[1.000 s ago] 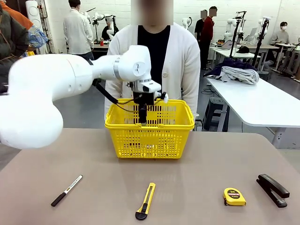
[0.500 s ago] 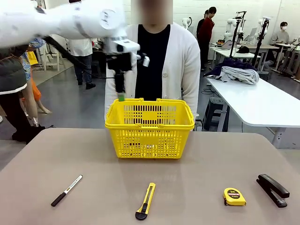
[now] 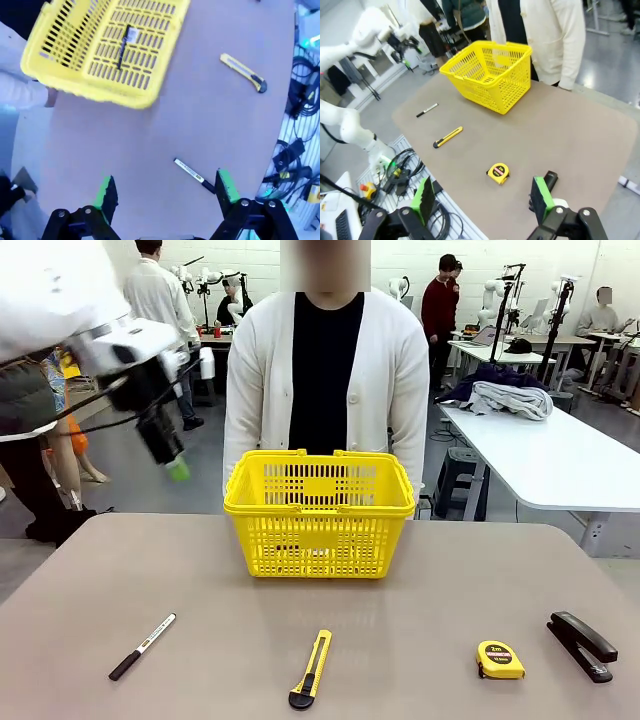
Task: Place the items the person wants into the basket.
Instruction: Pick up the item the person points to and place it in the Market Basket.
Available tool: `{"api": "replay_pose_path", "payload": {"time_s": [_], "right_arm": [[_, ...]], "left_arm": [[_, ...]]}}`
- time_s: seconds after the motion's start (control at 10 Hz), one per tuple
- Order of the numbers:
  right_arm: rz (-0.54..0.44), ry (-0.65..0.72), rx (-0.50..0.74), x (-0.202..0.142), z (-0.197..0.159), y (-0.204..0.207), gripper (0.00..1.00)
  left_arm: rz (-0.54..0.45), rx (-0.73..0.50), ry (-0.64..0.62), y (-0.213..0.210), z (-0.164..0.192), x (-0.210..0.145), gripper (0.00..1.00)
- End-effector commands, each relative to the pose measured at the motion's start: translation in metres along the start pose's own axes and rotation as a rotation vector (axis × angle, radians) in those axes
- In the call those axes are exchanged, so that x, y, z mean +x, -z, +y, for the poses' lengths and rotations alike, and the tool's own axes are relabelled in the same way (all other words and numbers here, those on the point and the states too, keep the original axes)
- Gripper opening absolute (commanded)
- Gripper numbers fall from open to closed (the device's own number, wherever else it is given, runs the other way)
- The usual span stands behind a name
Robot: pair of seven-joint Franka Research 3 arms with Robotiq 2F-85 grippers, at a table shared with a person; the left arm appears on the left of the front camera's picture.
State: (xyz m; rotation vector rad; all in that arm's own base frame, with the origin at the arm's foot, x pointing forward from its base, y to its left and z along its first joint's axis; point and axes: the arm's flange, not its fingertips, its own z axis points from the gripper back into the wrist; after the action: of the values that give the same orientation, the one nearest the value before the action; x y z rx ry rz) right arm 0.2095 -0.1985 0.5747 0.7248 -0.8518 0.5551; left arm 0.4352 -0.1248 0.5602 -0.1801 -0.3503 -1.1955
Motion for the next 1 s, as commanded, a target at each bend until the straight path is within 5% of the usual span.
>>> {"api": "replay_pose_path", "payload": {"time_s": [0.0,0.9], "right_arm": [[-0.022,-0.015,0.011,0.002,0.000,0.000,1.00],[-0.022,-0.015,0.011,0.002,0.000,0.000,1.00]], "left_arm": [[-0.047,-0.034,0.010,0.020,0.004,-0.010,1.00],[-0.031,-0.066,-0.057,0.046,0.017,-0.017,1.00]]}}
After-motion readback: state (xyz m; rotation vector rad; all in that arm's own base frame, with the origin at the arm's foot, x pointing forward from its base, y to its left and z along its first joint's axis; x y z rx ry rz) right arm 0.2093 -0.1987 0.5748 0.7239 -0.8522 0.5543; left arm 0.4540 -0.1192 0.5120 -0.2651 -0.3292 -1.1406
